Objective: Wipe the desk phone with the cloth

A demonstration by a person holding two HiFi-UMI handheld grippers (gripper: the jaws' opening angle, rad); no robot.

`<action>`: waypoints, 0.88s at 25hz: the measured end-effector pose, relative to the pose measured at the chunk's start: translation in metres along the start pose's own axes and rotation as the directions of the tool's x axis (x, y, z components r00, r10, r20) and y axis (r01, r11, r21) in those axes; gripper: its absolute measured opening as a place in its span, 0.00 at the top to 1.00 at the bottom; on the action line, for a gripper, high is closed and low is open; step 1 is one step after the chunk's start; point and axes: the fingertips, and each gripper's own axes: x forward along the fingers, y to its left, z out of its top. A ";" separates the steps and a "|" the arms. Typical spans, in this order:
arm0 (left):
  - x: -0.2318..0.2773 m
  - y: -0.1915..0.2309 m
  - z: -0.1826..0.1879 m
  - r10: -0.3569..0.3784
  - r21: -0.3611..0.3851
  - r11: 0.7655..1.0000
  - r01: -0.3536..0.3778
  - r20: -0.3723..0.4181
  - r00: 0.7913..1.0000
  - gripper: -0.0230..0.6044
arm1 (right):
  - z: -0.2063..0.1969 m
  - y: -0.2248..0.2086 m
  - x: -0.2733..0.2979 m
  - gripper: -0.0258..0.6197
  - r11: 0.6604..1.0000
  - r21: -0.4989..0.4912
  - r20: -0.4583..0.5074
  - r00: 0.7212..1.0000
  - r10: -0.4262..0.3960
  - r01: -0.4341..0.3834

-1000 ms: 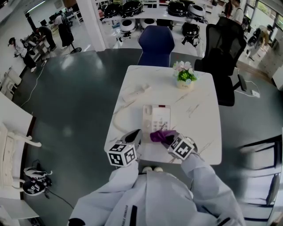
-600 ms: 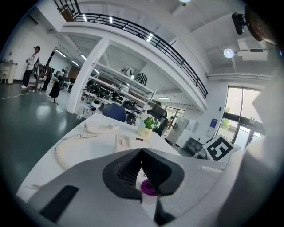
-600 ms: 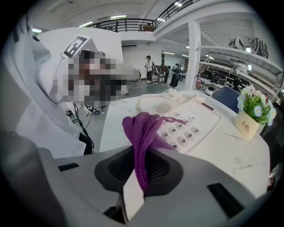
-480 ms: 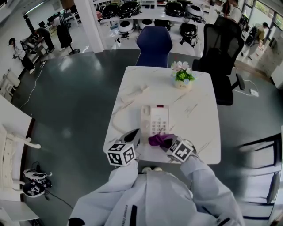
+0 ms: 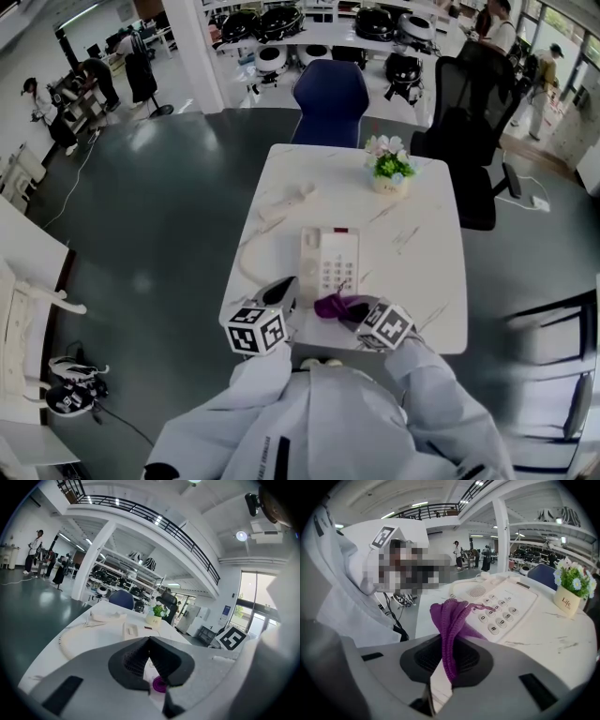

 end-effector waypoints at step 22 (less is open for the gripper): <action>0.006 -0.024 -0.002 0.033 0.048 0.998 -0.035 0.038 0.999 0.97 | 0.044 -0.031 -0.065 0.90 0.954 0.280 0.476 0.878 -0.045 -0.103</action>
